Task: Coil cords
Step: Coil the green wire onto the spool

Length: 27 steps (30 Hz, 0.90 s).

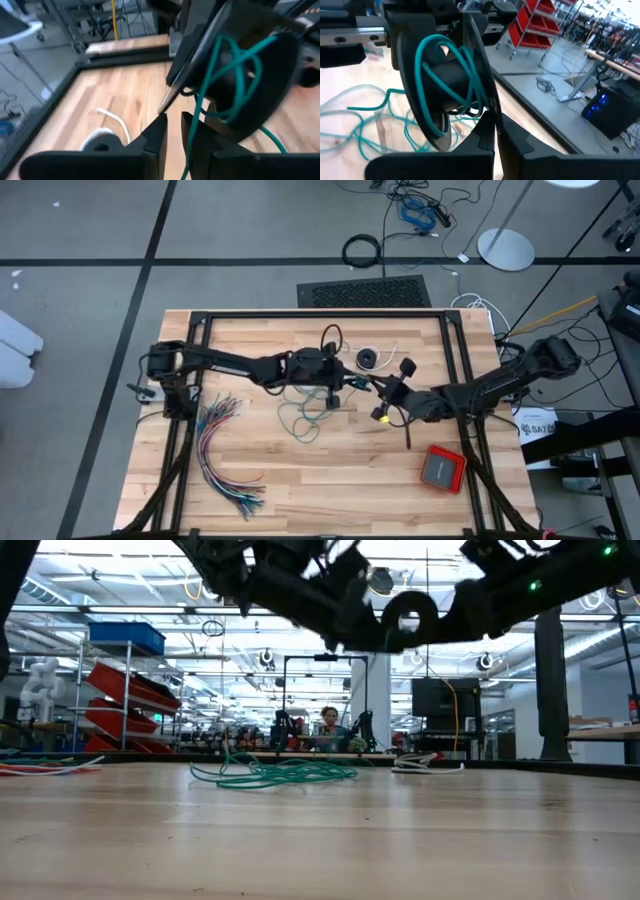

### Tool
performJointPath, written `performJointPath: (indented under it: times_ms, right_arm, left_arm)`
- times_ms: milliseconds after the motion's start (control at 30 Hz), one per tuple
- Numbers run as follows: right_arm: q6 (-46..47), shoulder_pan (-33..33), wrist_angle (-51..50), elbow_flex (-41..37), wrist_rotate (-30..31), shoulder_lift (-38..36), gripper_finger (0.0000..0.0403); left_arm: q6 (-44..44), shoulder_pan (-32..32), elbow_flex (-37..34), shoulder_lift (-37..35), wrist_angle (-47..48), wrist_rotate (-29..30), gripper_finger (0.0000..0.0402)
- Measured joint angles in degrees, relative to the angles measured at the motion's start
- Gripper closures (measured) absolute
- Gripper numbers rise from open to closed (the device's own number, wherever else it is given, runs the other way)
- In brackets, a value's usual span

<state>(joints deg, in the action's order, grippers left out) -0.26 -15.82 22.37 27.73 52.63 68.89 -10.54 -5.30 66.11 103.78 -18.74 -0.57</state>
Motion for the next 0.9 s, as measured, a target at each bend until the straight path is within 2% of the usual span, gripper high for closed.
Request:
performJointPath:
  times_ms: [300,467,800,900]
  right_arm:
    - [-6.95,-1.62,7.18,0.04,-0.47,-3.51,0.0403]
    - [-11.47,-2.34,13.29,0.07,-1.13,-5.55,0.0403]
    - [-14.82,-2.66,15.21,0.04,-3.05,-9.29,0.0403]
    - [-17.64,-2.66,19.2,0.04,-3.29,-9.38,0.0403]
  left_arm:
    - [-0.75,0.04,0.02,-5.43,2.29,-4.08,0.0309]
    - [-0.9,0.13,0.02,-6.63,4.09,-4.62,0.0308]
    - [-4.07,0.16,0.02,-11.75,5.13,-5.38,0.0307]
    - [-6.0,0.16,0.02,-13.2,5.12,-5.4,0.0307]
